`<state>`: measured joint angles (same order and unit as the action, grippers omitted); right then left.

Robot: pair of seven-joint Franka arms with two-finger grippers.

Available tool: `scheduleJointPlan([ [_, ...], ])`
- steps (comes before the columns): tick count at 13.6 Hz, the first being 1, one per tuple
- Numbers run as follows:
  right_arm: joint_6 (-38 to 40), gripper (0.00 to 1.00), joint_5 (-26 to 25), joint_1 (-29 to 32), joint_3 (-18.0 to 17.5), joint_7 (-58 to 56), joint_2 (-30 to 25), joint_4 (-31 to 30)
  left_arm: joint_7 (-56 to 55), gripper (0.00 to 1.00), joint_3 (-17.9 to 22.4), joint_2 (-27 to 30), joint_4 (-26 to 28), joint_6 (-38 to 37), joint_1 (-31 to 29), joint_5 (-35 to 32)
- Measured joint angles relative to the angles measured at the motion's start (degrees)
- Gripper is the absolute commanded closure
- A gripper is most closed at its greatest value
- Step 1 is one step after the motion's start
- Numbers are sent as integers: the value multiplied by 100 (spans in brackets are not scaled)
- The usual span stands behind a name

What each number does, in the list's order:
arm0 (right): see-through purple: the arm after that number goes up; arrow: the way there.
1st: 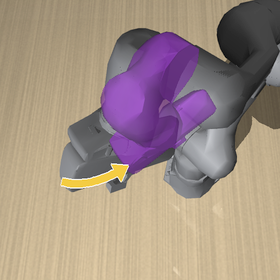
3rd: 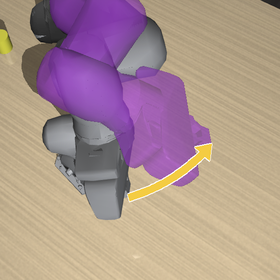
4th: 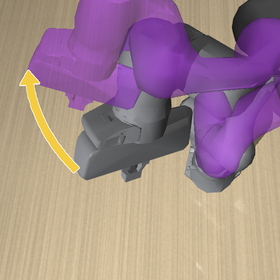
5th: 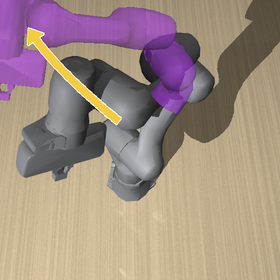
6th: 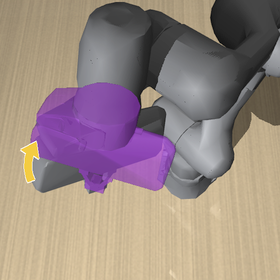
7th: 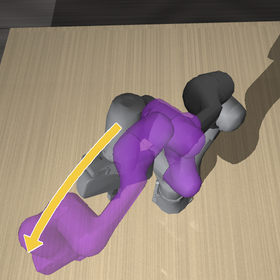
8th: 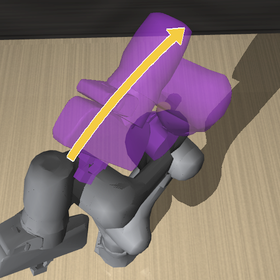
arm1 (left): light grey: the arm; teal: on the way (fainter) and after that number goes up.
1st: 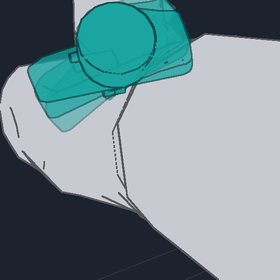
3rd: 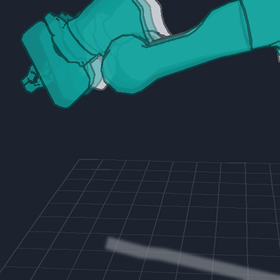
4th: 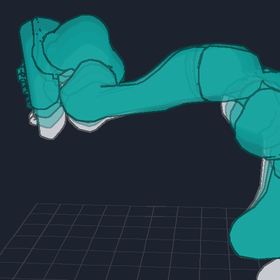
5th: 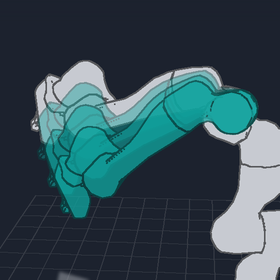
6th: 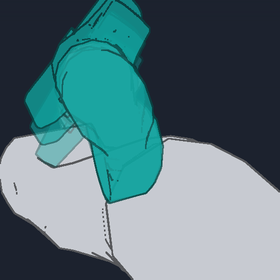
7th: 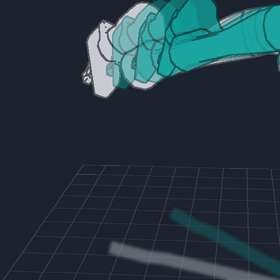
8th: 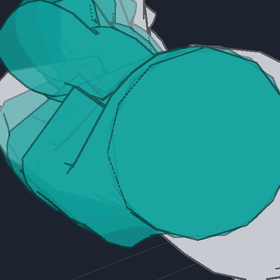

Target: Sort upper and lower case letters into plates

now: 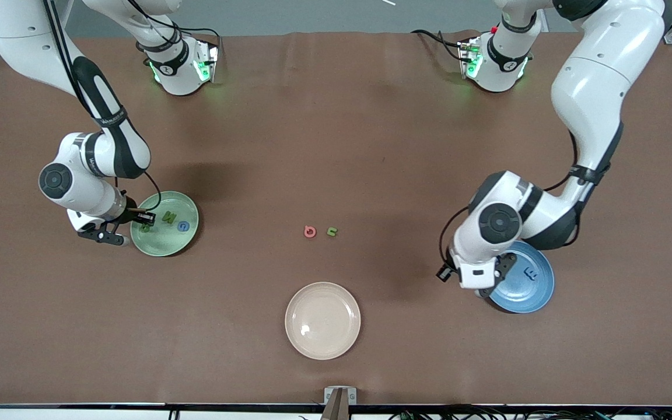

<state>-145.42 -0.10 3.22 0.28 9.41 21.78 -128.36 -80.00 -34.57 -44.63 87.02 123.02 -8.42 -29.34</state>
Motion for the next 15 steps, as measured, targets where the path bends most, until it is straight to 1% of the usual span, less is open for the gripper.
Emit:
scheduleJointPlan([
  [1, 0, 2, 0, 0, -3, 0, 0, -5, 229, 100, 1, 2, 2, 0, -137, 0],
  [2, 1, 0, 0, 0, -7, 0, 0, -8, 454, 100, 1, 2, 6, 0, -272, 0],
  [5, 24, 0, 0, -10, -70, 1, -4, -3, 940, 100, 2, 2, 21, 0, -544, -1],
  [8, 369, 0, 29, -117, -241, 189, -113, 138, 1238, 99, 11, 2, 51, 0, -704, -10],
  [10, 790, 0, 50, -379, -387, 833, -246, 364, 1472, 98, 33, 2, 68, 0, -798, -12],
  [11, 869, 0, 57, -574, -449, 1275, -286, 451, 1618, 98, 49, 1, 78, 0, -839, -12],
  [15, 894, 0, 71, -1683, -535, 3334, -242, 827, 2144, 96, 72, -20, 119, 10, -1078, -12],
])
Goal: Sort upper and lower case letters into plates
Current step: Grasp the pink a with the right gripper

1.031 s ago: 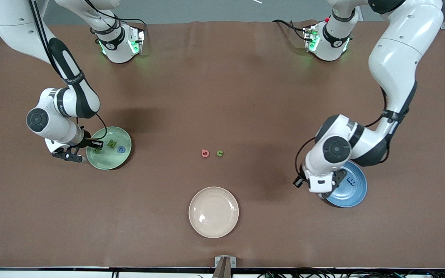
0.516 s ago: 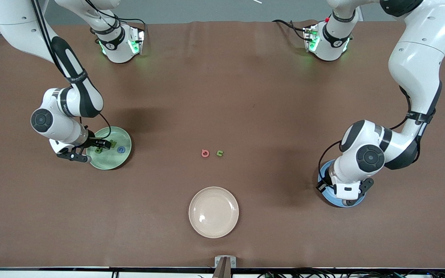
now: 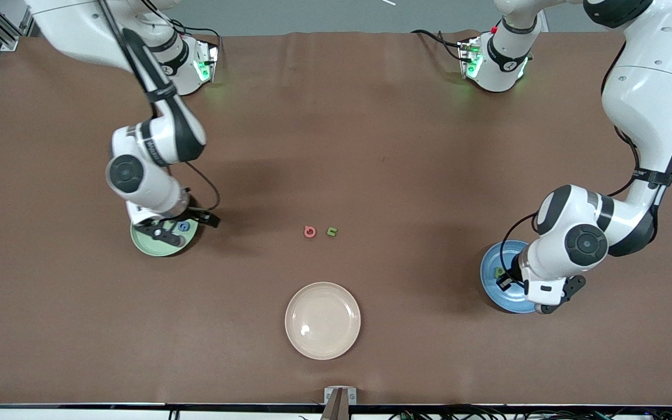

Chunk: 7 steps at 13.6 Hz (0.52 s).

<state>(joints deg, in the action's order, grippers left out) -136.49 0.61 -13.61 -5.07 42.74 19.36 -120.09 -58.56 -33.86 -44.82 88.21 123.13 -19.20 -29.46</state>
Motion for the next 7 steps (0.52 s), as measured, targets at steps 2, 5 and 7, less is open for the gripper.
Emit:
scheduleJointPlan([
  [2, -1, 0, 8, -491, -6, 1001, 236, 348, 198, 93, 50, -47, 7, 69, -41, -1],
  [5, -21, 0, 11, -1096, -4, 2356, 952, 1113, 625, 73, 337, -120, 17, 365, -40, -1],
  [7, -34, 0, 11, -1365, 0, 2991, 1435, 1622, 769, 24, 407, -166, 17, 441, -53, -1],
])
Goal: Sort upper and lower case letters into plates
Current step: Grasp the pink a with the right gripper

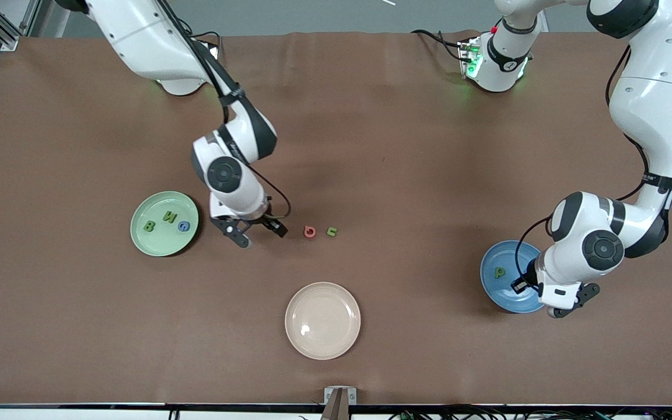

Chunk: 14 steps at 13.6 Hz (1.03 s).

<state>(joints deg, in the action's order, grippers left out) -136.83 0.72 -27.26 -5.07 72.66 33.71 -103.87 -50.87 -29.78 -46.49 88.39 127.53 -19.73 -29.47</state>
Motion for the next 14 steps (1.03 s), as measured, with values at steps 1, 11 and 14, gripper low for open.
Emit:
scheduleJointPlan([
  [1, -1, 0, 0, -118, 4, 247, 214, 224, 14, 3, 2, -11, 0, 16, 3, 0],
  [11, -134, 14, -6, -579, 43, 993, 977, 1056, -518, 0, -186, -10, -5, 29, 148, 6],
  [14, -217, 19, -6, -677, 44, 1075, 1059, 1092, -1192, 0, -373, -9, -4, -121, 372, 6],
])
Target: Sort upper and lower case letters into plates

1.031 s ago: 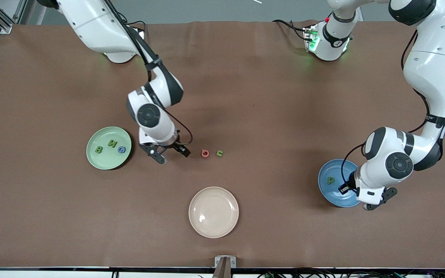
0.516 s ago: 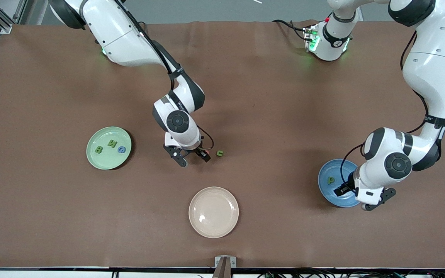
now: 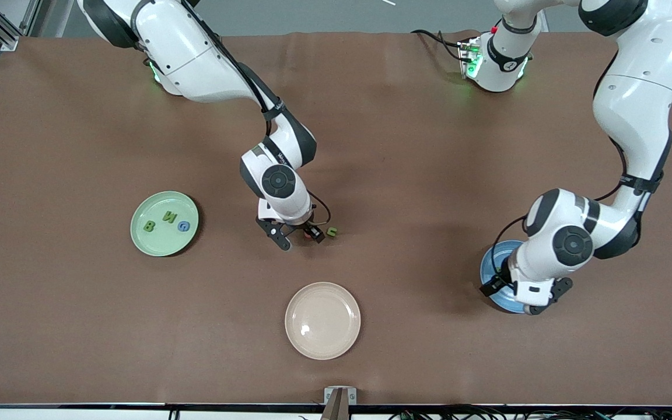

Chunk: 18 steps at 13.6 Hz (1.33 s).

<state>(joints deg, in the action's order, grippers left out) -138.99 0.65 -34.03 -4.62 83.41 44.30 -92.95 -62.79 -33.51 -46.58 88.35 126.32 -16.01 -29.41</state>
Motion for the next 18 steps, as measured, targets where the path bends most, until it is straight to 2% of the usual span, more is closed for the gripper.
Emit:
scheduleJointPlan([
  [4, 1, 30, -3, -94, 8, 183, 38, 86, -903, 0, -296, 1, 2, -74, 160, 0],
  [9, 37, 36, -238, -95, 46, 195, 39, 114, -1950, 0, -330, 1, 7, -76, 761, 0],
  [12, 38, 41, -366, -95, 70, 195, 39, 119, -2158, 0, -330, 1, 5, -76, 864, 0],
  [13, 39, 49, -398, -95, 72, 195, 38, 124, -2219, 0, -330, 1, 5, -75, 888, 0],
  [17, 103, 96, -438, -97, 74, 195, 21, 183, -2307, 0, -335, 1, 4, -71, 1013, 0],
  [18, 104, 98, -440, -98, 75, 195, 31, 185, -2390, 0, -335, 1, 4, -70, 1078, 0],
])
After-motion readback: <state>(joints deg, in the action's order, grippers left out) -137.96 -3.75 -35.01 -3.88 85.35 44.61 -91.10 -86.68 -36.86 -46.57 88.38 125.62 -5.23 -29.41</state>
